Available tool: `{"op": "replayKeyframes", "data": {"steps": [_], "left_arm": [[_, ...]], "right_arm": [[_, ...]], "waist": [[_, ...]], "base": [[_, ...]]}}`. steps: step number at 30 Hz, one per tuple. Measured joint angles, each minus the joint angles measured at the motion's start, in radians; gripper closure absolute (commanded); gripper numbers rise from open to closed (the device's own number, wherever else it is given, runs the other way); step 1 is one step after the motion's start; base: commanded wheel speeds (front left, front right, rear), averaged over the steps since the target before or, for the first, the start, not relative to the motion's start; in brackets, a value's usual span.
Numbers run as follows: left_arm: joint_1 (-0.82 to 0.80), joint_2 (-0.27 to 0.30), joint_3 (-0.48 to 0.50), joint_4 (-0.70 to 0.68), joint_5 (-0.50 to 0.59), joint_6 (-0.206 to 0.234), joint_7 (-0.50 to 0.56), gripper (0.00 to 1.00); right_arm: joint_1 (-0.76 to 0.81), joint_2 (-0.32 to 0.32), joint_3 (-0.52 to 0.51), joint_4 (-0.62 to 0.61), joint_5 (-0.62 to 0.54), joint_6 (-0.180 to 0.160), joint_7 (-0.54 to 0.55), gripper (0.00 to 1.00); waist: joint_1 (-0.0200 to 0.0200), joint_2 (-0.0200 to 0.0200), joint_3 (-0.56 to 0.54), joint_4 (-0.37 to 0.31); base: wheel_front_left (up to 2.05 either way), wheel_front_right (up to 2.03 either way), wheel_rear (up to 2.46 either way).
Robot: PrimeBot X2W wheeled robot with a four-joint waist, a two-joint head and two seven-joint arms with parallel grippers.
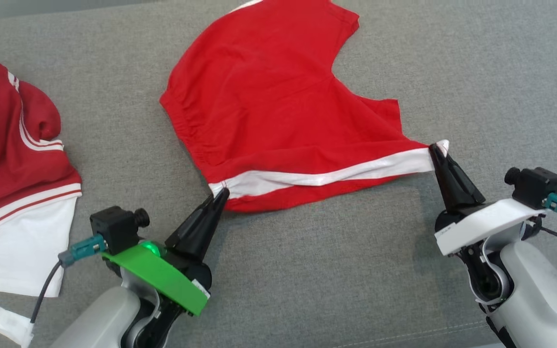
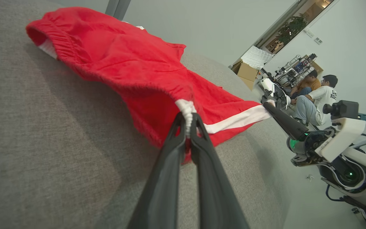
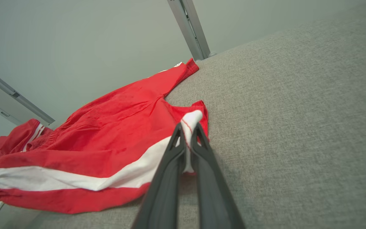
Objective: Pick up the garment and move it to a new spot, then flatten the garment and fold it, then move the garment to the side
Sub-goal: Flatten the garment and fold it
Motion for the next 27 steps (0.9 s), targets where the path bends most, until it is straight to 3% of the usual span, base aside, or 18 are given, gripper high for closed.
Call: {"op": "replayKeyframes", "data": {"steps": [8,16,27], "left_arm": [[0.089,-0.003,-0.01,0.021,-0.022,0.0,0.0,1.0],[0.128,0.012,-0.132,0.039,-0.029,0.0,0.0,1.0],[0.149,0.051,-0.122,0.084,-0.063,0.0,0.0,1.0]], "right_arm": [[0.056,-0.002,0.007,0.001,-0.022,0.0,0.0,1.0],[0.144,-0.016,0.034,0.022,-0.043,0.0,0.0,1.0],[0.188,-0.024,0.036,0.039,-0.064,0.0,0.0,1.0]], "waist": [[0.0,0.0,-0.063,0.022],[0.0001,0.0,-0.133,0.044],[0.0,0.0,-0.15,0.036]], "base": [[0.0,0.0,0.0],[0.0,0.0,0.0],[0.0,0.0,0.0]]}}
